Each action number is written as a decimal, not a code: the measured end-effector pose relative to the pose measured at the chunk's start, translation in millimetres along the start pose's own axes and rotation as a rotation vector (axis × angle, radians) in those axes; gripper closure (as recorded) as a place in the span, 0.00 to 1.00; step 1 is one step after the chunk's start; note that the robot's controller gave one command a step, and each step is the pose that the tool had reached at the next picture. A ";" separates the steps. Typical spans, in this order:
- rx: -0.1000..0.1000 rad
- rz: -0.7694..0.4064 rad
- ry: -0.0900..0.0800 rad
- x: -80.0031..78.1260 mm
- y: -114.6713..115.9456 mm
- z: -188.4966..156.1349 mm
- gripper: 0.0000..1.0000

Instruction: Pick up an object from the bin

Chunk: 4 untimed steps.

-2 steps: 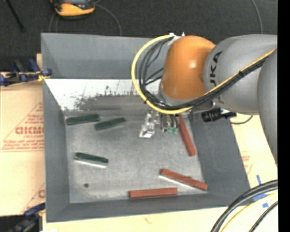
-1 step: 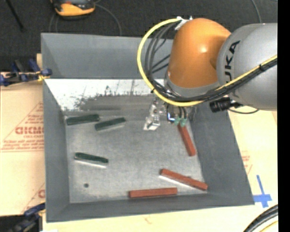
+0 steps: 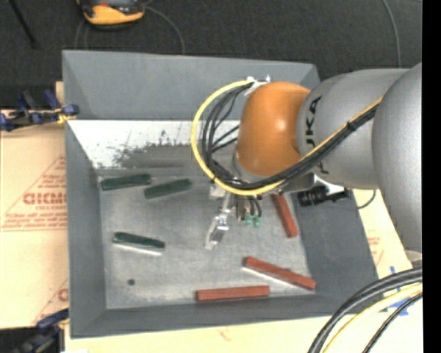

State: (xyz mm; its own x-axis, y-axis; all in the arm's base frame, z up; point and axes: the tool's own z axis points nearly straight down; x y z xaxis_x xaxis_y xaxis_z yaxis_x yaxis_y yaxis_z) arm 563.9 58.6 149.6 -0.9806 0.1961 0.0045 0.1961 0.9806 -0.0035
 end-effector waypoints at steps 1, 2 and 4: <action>-0.003 0.000 -0.008 -2.0 0.6 -4.8 0.00; -0.007 0.041 -0.014 12.7 46.9 45.9 0.00; 0.000 -0.289 0.002 21.3 101.4 69.0 1.00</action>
Offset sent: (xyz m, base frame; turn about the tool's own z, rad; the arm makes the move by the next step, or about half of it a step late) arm -0.0115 0.0782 -0.0796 0.0582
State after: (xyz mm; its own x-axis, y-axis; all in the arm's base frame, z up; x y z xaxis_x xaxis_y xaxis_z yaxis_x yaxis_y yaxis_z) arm 562.6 162.0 80.3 -0.9958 -0.0916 0.0074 -0.0917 0.9958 -0.0016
